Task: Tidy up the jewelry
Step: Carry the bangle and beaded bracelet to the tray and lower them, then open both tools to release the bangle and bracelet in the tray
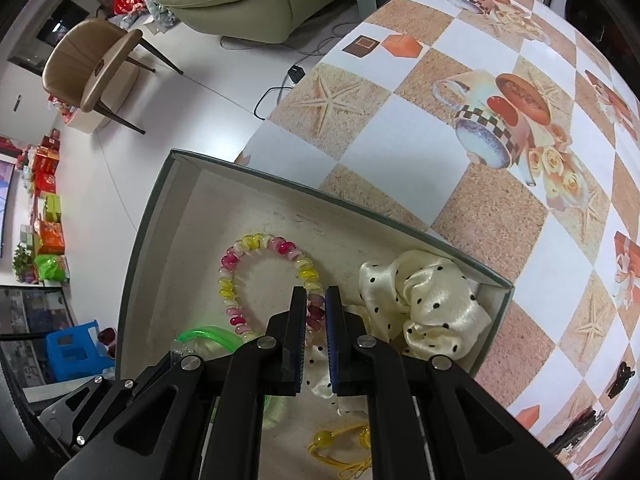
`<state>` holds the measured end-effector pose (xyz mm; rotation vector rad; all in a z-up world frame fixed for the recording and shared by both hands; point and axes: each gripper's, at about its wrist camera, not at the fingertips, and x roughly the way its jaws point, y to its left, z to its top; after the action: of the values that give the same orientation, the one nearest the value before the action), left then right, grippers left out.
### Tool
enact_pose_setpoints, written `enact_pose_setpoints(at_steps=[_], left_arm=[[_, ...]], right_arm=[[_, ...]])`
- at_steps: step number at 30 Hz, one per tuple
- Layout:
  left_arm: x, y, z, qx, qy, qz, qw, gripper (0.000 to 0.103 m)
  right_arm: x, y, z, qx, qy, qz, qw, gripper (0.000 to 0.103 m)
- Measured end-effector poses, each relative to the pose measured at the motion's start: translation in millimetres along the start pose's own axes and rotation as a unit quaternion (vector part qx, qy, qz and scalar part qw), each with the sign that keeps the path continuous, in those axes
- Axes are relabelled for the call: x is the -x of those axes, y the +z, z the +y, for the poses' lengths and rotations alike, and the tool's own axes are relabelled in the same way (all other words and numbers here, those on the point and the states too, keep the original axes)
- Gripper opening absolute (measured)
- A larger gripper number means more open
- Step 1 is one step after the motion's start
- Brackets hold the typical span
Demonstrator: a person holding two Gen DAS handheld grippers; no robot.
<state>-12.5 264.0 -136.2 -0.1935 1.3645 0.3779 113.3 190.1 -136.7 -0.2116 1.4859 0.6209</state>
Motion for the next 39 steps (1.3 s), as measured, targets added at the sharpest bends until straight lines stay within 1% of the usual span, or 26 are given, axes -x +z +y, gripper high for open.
enact_pose_setpoints(at_steps=[6, 7, 8, 9, 10, 11, 14, 16, 20, 22, 24, 25, 26, 27, 34, 39], left_arm=[[9, 0, -9, -0.012, 0.009, -0.006, 0.9999, 0.016], [9, -2, -9, -0.012, 0.009, -0.006, 0.9999, 0.025], [10, -2, -9, -0.012, 0.011, -0.006, 0.9998, 0.07], [13, -2, -9, -0.008, 0.016, -0.01, 0.9998, 0.093], [18, -3, -8, -0.003, 0.025, -0.025, 0.9994, 0.103], [23, -3, -9, -0.005, 0.027, -0.034, 0.9991, 0.103], [24, -3, -13, -0.01, 0.023, -0.025, 0.9994, 0.103], [27, -5, -14, -0.01, 0.023, -0.023, 0.9994, 0.103], [35, -11, -12, -0.008, 0.022, -0.022, 0.9995, 0.103], [40, -15, -12, -0.007, 0.02, -0.021, 0.9996, 0.103], [43, -18, -12, -0.005, 0.015, -0.016, 0.9997, 0.103], [45, -18, -12, -0.005, 0.014, -0.013, 0.9998, 0.103], [46, -19, -12, -0.005, 0.014, -0.011, 0.9998, 0.103], [48, -20, -12, -0.006, 0.015, -0.009, 0.9998, 0.103], [60, -24, -16, -0.004, 0.007, 0.0, 1.0, 0.103], [71, -30, -17, -0.012, 0.006, 0.008, 0.9999, 0.103]], right_arm=[[-4, 1, -3, -0.011, 0.014, 0.007, 1.0, 0.014], [-4, 0, -5, -0.013, 0.017, 0.007, 1.0, 0.014], [-3, 0, -7, -0.015, 0.02, 0.008, 1.0, 0.014], [-2, 0, -8, -0.017, 0.023, 0.008, 1.0, 0.014], [-2, 1, -10, -0.019, 0.027, 0.009, 0.999, 0.016], [-2, 1, -12, -0.021, 0.031, 0.011, 0.999, 0.017], [0, 2, -16, -0.025, 0.047, 0.015, 0.998, 0.03], [3, 2, -17, -0.029, 0.059, 0.016, 0.998, 0.044], [14, -1, -16, -0.037, 0.08, 0.007, 0.996, 0.056], [23, -3, -16, -0.043, 0.093, 0.0, 0.995, 0.067], [31, -6, -16, -0.049, 0.103, -0.008, 0.993, 0.076], [37, -8, -16, -0.052, 0.109, -0.012, 0.993, 0.077], [42, -10, -16, -0.054, 0.114, -0.015, 0.992, 0.08], [46, -12, -16, -0.057, 0.118, -0.016, 0.991, 0.087], [77, -32, -22, -0.074, 0.137, -0.033, 0.987, 0.087], [104, -50, -32, -0.074, 0.144, -0.056, 0.985, 0.088]])
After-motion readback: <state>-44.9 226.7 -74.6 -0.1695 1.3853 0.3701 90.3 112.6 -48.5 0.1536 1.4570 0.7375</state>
